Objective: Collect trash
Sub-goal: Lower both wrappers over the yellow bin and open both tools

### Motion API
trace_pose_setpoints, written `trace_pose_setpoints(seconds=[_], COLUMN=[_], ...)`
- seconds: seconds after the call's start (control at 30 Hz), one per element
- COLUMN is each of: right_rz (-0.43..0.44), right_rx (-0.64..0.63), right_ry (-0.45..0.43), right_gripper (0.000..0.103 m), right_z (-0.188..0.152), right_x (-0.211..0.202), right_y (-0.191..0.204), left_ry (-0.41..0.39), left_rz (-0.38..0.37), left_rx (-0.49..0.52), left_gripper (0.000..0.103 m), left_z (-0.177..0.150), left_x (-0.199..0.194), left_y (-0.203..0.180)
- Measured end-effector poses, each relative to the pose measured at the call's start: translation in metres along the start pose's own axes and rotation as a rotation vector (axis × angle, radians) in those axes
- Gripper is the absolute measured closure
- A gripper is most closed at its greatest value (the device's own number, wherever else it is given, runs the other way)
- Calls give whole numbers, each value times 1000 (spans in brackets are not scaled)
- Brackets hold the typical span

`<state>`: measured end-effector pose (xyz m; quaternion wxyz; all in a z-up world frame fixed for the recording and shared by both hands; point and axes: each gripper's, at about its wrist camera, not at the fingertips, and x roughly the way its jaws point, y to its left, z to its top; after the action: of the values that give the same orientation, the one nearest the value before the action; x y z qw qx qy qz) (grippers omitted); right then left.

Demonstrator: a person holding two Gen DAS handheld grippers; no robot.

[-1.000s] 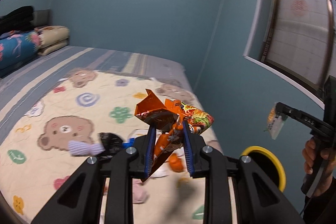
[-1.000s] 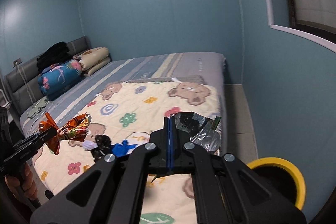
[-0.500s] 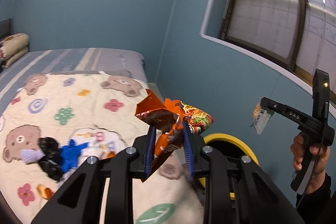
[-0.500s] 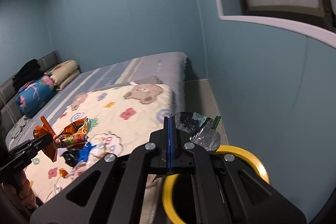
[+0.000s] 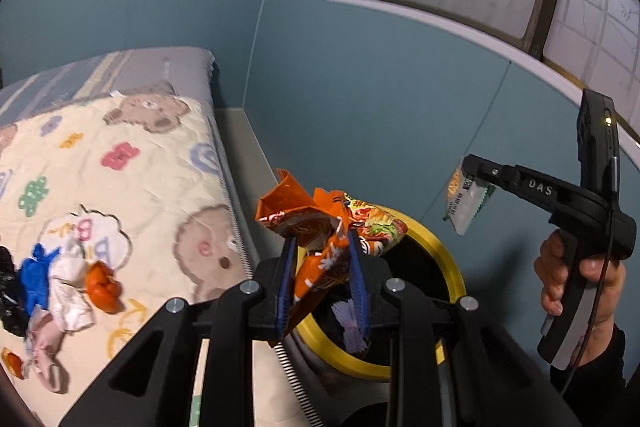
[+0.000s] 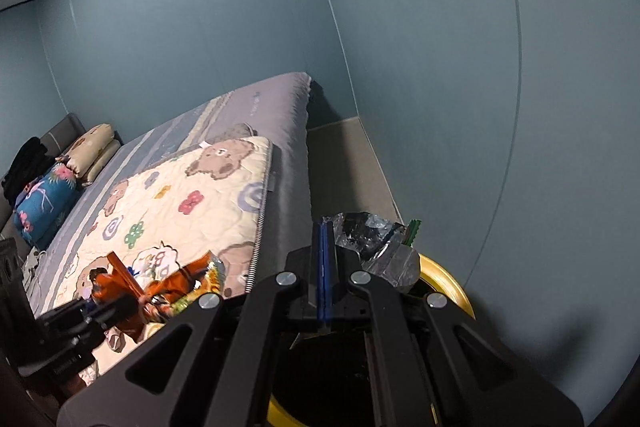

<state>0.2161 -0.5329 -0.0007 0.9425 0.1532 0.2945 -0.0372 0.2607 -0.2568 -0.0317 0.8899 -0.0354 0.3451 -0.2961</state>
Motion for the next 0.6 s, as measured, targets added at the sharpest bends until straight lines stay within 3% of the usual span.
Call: trace_pose_setpoints(seconds=[0.3,0.6], right_rz=[-25,-67], right_rx=[52,95], right_ry=[33,43], right_gripper=[103,102], right_z=[-9,-8], right_x=[39,52], right_y=[-24,-37], left_ry=[71,101], left_rz=[-32,-66], left_rx=[-22,-27], left_gripper=[79,76], left_z=[-10,-10], left_x=[49,70], left_y=[-8,-16])
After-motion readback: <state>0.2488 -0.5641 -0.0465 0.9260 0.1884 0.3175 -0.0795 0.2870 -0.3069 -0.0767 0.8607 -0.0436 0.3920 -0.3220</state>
